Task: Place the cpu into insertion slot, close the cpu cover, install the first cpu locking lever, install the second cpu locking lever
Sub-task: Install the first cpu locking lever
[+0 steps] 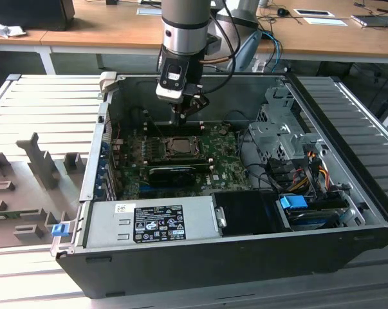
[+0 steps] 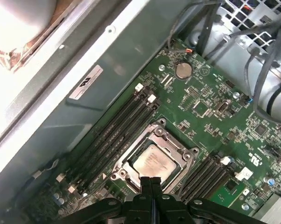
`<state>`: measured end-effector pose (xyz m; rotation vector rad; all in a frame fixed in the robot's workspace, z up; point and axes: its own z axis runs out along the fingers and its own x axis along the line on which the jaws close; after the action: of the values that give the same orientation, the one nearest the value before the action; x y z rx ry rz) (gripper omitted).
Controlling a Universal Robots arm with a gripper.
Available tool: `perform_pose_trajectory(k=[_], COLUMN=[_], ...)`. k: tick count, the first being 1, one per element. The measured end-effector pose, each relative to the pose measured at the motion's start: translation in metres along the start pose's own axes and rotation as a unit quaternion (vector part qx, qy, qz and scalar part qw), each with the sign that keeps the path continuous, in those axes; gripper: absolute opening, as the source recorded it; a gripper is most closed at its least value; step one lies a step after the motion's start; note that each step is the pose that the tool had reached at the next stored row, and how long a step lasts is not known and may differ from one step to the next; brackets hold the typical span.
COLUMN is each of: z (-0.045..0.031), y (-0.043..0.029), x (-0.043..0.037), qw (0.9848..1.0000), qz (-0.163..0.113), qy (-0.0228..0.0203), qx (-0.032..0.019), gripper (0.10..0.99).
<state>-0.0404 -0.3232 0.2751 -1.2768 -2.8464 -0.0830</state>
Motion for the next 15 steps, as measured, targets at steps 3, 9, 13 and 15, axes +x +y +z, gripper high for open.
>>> perform_pose_trajectory(k=[3, 9, 13, 15], z=[0.0001, 0.0002, 0.0003, 0.0003], y=[0.0, -0.0001, -0.0004, -0.0007], x=[0.0, 0.0, -0.0005, -0.0008], qw=[0.9999, 0.9986, 0.997, 0.995], qz=[-0.014, -0.053, -0.078, -0.099], qy=[0.0006, 0.0021, 0.0031, 0.004], qx=[0.0006, 0.0022, 0.0031, 0.0041], gripper=[0.106, 0.106, 0.106, 0.106])
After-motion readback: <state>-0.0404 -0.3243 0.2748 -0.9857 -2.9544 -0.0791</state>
